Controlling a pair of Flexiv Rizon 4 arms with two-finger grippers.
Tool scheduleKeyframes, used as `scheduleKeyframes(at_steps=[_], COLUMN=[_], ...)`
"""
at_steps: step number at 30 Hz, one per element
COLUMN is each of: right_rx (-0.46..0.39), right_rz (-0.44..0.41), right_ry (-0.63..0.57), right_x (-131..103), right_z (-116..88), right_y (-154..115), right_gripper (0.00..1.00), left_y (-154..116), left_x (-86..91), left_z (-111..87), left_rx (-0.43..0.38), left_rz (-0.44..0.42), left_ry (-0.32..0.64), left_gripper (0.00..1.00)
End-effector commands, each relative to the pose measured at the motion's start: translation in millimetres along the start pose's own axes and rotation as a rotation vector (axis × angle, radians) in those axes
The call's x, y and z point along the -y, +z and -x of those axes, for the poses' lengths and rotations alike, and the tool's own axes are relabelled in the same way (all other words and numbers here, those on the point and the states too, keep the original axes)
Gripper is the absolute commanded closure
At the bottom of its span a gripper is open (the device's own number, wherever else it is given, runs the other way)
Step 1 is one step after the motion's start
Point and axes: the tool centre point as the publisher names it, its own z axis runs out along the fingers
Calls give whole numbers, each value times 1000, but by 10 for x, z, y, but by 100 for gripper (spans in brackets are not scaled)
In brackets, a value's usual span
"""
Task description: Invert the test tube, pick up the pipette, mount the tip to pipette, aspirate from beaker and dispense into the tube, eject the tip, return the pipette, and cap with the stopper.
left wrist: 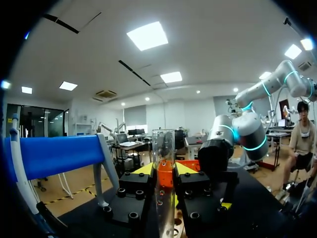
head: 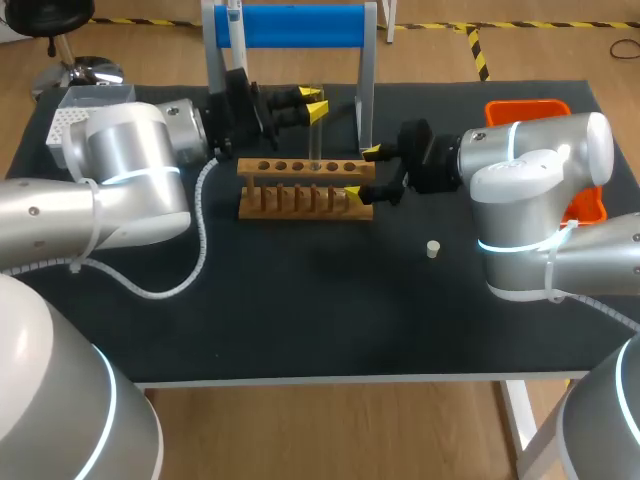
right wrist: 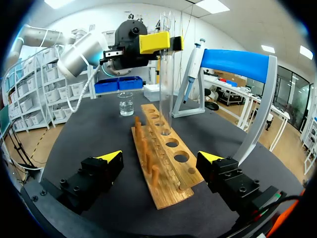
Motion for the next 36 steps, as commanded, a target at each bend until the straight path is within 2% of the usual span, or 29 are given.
scheduleKeyframes(at_steps=[1,18,36], right_rx=[-1,-1,-1], right_rz=[1,1,1], right_ry=[0,0,0], right_x=[5,5,5], right_z=[2,2,2], right_y=[-6,-6,-6], right_gripper=[0,0,0], left_y=[-4,-73,-56], left_x=[-17,-124,-300], left_z=[33,32,40], left_rx=[-12,-30,-18], left_rz=[16,119,119], left_ry=[4,-19,-84], left_gripper=[100,100,100])
